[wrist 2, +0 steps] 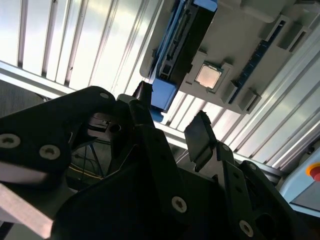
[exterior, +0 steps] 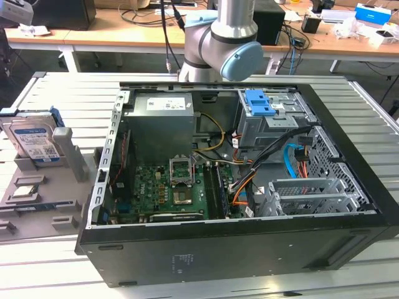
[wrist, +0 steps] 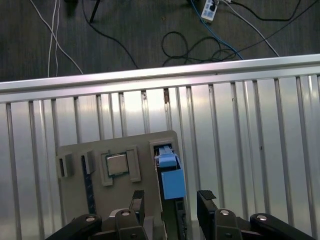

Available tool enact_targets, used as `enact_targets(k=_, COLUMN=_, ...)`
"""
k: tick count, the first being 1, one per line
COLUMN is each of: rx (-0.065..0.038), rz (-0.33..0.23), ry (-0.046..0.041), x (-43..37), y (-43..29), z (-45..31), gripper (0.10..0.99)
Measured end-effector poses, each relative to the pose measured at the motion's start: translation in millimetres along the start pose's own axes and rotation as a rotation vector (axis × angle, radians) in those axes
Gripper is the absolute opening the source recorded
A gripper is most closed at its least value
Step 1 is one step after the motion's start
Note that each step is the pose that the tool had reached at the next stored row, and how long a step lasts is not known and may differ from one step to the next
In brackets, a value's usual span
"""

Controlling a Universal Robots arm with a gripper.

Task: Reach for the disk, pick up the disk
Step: 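Pick up the disk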

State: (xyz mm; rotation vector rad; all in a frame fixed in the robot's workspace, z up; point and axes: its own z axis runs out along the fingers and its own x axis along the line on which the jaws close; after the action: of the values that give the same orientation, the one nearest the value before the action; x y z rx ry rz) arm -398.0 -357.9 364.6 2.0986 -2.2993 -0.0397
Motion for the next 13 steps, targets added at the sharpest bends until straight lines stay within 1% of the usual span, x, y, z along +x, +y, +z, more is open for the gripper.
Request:
enact_targets(k=4, rx=0.000, rz=0.000, ry=-0.0001, x=0.0, y=-0.1, z=1.6, gripper=0.545)
enact_targets(k=8, rx=0.000, rz=0.000, ry=-0.0001, x=0.0, y=-0.3, z=7.3, gripper=0.545)
enact_targets(k=12, rx=0.000, rz=0.000, ry=0.0000, x=-0.1, y=-0.4, z=11.0, gripper=0.545)
enact_targets(k=13, rx=0.000, rz=0.000, ry=-0.0001, x=-0.1, y=-0.5, z=13.1, gripper=0.545)
